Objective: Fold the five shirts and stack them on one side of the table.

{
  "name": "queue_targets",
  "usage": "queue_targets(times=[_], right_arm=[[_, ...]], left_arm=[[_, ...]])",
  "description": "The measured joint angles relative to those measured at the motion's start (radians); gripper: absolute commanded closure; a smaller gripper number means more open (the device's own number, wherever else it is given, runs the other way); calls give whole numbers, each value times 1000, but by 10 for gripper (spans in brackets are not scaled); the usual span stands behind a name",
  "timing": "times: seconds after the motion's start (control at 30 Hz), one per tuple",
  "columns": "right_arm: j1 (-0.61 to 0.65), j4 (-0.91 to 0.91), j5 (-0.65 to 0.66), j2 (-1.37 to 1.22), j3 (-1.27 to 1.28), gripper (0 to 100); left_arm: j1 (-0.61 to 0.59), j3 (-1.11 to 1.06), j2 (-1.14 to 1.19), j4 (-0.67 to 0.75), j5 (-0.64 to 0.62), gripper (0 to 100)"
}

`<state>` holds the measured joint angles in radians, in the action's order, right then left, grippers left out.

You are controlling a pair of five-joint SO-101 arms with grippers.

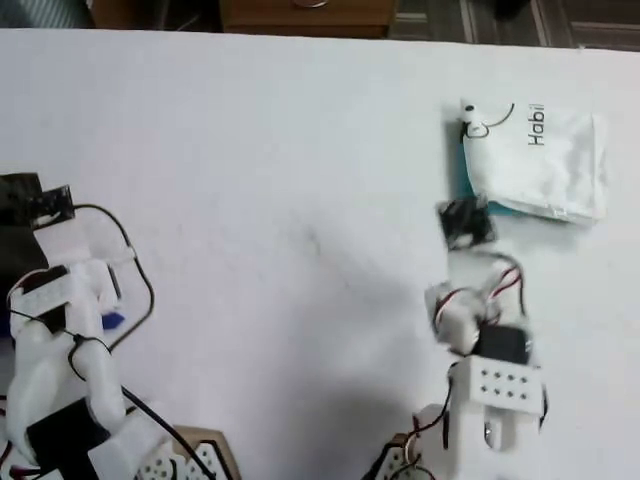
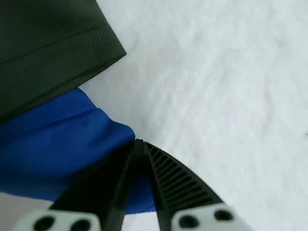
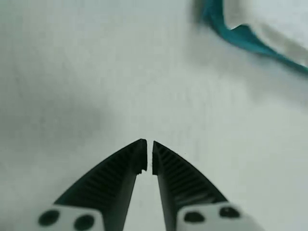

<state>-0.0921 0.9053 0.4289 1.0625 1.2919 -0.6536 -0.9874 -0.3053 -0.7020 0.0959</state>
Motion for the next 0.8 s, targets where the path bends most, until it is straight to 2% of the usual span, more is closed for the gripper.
queue_targets(times=[0.17,0.53,0.7,0.8], right_arm=[[20,-155,0,15,199,971],[20,-192,0,44,219,971],[20,-192,0,44,224,971],[21,-192,0,44,230,971]], left_arm=[[0,0,0,0,0,974],[0,8,0,-6,0,974],[-97,178,-109,-143,0,973],[-157,327,-172,-201,61,971]])
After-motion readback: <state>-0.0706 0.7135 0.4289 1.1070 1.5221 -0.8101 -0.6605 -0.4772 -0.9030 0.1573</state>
